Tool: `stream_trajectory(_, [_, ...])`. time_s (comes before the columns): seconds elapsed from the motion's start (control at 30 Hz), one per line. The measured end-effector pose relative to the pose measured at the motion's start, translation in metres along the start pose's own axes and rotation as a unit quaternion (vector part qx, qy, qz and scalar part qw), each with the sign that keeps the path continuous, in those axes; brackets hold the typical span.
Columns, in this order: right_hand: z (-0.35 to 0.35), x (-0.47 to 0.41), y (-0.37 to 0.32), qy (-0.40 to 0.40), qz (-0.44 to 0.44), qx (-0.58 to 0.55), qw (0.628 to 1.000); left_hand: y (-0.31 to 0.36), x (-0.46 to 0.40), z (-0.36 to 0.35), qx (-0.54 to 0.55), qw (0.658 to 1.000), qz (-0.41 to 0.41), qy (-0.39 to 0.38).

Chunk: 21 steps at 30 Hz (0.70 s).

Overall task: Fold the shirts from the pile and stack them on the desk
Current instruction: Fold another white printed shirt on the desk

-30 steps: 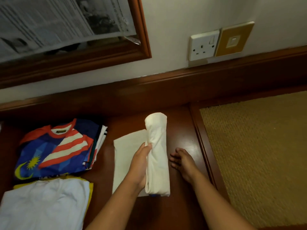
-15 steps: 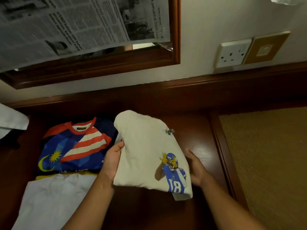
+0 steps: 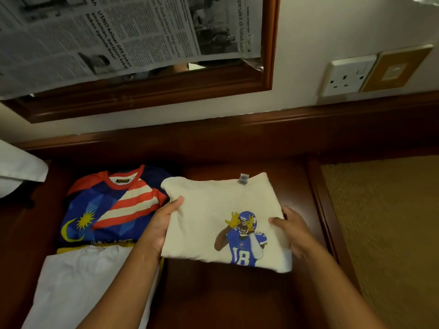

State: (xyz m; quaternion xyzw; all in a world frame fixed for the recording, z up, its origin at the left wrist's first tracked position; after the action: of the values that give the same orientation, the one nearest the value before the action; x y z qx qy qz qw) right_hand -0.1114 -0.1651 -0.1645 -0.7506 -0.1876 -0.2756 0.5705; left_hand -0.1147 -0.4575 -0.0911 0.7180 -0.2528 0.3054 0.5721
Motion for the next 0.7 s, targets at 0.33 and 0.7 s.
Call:
stream_trajectory(0.33, [0.026, 0.015, 0.008, 0.104, 0.167, 0.306, 0.931, -0.096, -0.055, 0.066, -0.241, 0.954, 0.053, 0.172])
stream_trajectory(0.7, [0.07, -0.001, 0.054, 0.195, -0.024, 0.254, 0.947, -0.128, -0.049, 0.067, -0.499, 0.837, 0.05, 0.221])
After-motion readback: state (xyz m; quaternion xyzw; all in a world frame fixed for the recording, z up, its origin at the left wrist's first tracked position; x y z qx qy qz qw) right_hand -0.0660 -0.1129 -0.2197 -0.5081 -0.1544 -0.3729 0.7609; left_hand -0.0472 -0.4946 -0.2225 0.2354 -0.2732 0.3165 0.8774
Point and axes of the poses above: each hand's wrist, its own x-axis away from the middle knuckle, its own z-axis out of the back of the hand, y = z × x, the point moved 6 cm from there along -x, towards the middle knuckle, and after that the axes turned 15 degrees about -x, right-handed, at the moved point
